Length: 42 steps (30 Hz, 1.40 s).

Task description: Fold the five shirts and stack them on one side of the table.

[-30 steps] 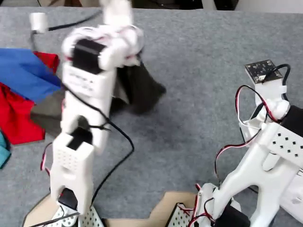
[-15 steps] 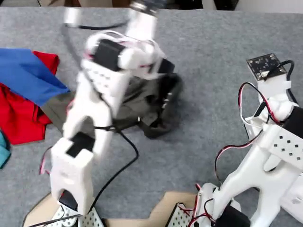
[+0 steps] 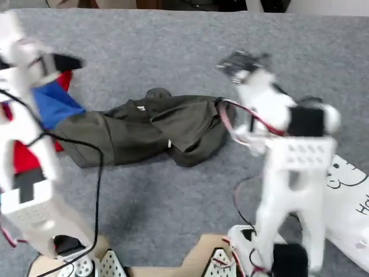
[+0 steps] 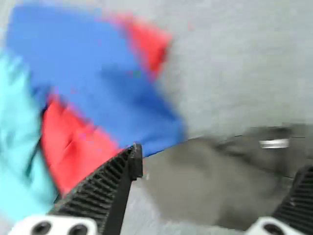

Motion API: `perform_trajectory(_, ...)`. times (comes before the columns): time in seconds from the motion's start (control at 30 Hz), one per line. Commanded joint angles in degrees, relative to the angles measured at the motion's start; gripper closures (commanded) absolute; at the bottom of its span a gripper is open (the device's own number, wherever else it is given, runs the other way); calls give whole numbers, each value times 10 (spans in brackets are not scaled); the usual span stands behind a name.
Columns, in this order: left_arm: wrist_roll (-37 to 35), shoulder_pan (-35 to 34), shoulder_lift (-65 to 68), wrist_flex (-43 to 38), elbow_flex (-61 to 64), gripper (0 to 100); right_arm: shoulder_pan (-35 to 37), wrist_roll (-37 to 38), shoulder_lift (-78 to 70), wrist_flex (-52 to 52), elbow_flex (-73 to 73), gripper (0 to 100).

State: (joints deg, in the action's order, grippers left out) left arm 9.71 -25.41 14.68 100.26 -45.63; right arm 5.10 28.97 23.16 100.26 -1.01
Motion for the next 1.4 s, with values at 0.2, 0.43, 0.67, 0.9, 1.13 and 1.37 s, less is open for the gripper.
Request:
perform_trajectory(0.2,4,-116,-32,4,203,544,198,-49,-318,-13,286,624)
perform_trajectory(0.43,4,-217,-32,4,222,544,280,-46,-508,18,524,624)
perform_trajectory(0.67,7,-321,-32,4,242,544,343,-41,-685,4,633,624)
perform_trajectory(0.9,6,-329,-32,4,275,544,329,-41,-853,-27,755,639)
perform_trajectory(1.13,6,-309,-32,4,267,544,239,-41,-960,-59,866,926)
perform_trajectory(1.37,3,-251,-32,4,270,544,108,-38,-986,-63,898,993)
